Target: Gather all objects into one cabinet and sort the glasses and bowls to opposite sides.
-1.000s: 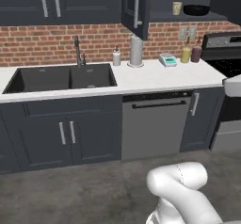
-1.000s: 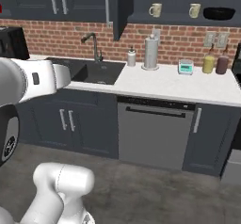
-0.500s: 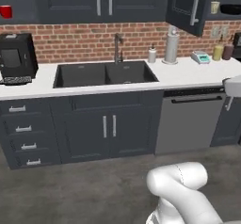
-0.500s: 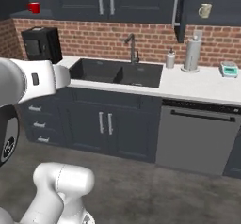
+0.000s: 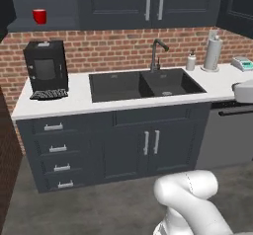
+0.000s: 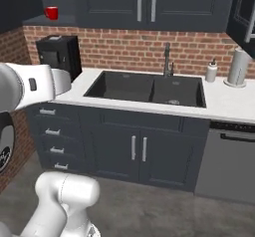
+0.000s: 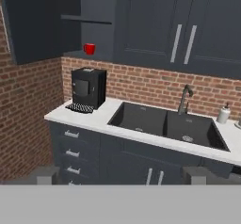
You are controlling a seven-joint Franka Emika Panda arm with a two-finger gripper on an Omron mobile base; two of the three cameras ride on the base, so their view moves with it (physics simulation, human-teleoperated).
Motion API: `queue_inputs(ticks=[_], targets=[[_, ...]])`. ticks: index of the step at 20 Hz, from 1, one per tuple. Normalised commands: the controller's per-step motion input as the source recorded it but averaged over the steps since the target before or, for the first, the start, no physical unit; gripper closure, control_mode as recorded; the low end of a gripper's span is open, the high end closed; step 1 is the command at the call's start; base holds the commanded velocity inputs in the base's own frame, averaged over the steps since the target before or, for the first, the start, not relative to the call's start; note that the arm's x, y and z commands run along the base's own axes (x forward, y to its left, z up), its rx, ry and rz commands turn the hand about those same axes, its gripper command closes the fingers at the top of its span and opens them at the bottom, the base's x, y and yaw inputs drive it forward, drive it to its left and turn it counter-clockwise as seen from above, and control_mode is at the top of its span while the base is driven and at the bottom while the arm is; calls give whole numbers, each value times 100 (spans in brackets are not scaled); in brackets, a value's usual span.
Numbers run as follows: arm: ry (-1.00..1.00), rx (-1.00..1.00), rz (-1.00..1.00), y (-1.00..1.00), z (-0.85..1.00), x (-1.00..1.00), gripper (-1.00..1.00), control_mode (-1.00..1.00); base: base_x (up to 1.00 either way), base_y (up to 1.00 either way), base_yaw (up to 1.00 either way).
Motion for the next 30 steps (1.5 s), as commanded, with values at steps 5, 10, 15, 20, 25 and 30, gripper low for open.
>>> queue_inputs(ticks=[5, 10, 15, 20, 25, 30], targets=[[0, 0, 0, 0, 0, 0, -100, 100, 100, 30, -15], [0, 0, 0, 0, 0, 0, -100, 100, 98, 21, -11], [0, 0, 0, 0, 0, 0, -100, 100, 20, 72, -9], [0, 0, 0, 0, 0, 0, -100, 100, 15, 64, -11], [0, 0, 0, 0, 0, 0, -100, 100, 84, 17, -10], [0, 0, 0, 0, 0, 0, -100, 100, 94, 22, -6]])
